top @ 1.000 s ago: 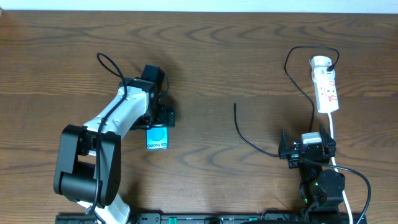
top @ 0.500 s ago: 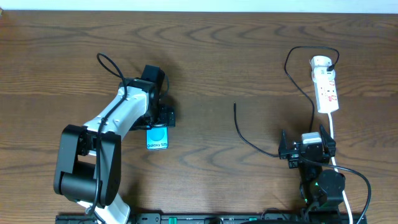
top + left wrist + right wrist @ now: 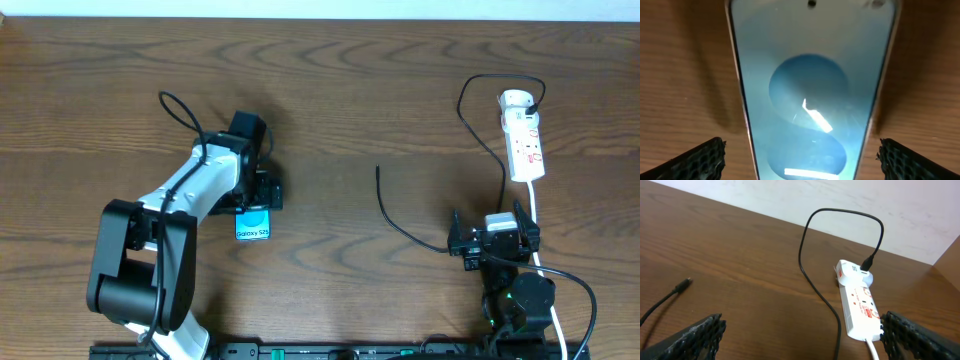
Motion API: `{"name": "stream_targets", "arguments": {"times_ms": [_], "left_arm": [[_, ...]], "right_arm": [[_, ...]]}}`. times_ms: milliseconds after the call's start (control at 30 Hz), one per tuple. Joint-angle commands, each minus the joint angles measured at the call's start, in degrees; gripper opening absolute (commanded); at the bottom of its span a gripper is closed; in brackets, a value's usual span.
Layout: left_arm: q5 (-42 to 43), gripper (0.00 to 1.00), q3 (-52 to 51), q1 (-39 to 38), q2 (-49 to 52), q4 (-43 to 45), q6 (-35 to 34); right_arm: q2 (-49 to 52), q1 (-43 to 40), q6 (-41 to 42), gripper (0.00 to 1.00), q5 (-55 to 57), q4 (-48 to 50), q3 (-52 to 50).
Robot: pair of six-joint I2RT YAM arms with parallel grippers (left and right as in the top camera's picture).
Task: Plug charger to phone and switch on socket
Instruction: 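Close the left gripper on the smartphone's bottom edge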
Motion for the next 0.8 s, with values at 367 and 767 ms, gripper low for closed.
{"name": "stream_targets", "arguments": {"times_ms": [367,767], "left_arm": [[-0.09,0.98,-0.81,-0.17,0.83,0.85,-0.48],[-0.09,0.98,-0.83,-0.17,0.83,3.32,-0.48]], "right_arm": [[-0.17,-0.35,0.37,0.99,-0.37,-0.28,-0.07],[-0.17,-0.35,0.39,0.99,-0.37,-0.28,-0.07]]}}
